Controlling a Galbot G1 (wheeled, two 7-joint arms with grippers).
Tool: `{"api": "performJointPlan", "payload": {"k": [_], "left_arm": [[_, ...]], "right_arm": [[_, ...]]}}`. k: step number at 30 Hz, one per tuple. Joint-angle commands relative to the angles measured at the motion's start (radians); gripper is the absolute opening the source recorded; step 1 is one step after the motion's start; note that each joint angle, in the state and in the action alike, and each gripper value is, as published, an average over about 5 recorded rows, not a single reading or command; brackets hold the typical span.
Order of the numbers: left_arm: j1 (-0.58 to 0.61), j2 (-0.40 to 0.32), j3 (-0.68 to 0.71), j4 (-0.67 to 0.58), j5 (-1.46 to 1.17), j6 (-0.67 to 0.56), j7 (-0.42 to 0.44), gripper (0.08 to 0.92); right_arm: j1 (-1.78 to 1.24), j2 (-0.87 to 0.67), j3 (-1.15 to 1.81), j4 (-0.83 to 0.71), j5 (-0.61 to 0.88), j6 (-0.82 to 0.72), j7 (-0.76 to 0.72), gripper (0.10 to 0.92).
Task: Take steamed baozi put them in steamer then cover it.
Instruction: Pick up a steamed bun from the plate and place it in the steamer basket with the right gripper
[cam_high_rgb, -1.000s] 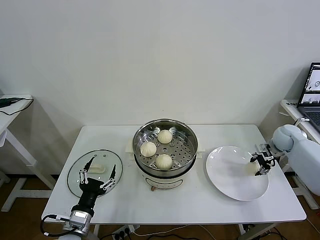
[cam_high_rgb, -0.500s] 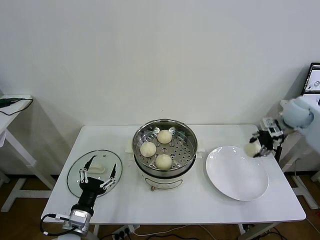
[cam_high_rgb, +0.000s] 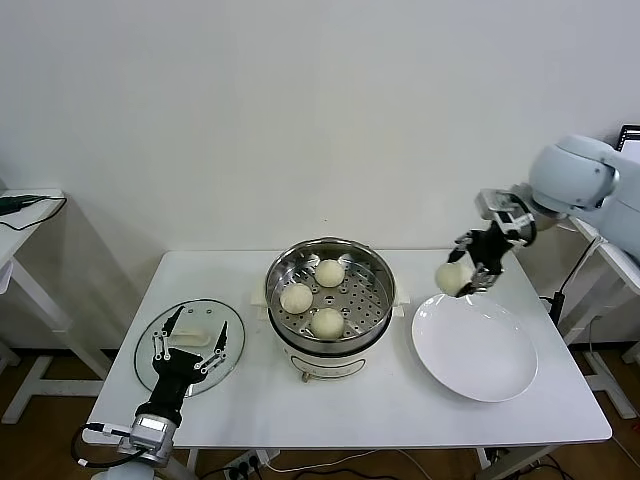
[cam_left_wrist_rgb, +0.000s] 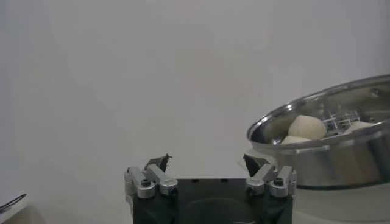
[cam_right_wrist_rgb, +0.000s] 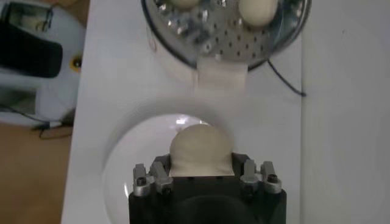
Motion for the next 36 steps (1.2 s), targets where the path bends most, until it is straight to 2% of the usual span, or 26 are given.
{"api": "performJointPlan", "payload": {"k": [1,8,18,36], "left_arm": [[-0.005,0.004,-0.008,0.003,-0.009,0.003,0.001,0.823],[-0.011,0.002,-0.018,0.008,-0.016,0.006,0.000,0.823],[-0.011,0.004,-0.038,0.017,-0.025,0.009,0.001,0.823],[-0.020,0.004,-0.047,0.035,-0.032,0.009,0.005,0.823]], "right_arm": [[0.103,0.261,-0.125,-0.005,0.206,-0.107,0.064,0.669],[-0.036,0.405,-0.062,-0.160,0.153,-0.108,0.069,0.655],[-0.187,0.511,0.002,-0.333,0.036,-0.092,0.052,0.653],[-0.282,0.545,0.013,-0.395,-0.018,-0.087,0.045,0.653]]}}
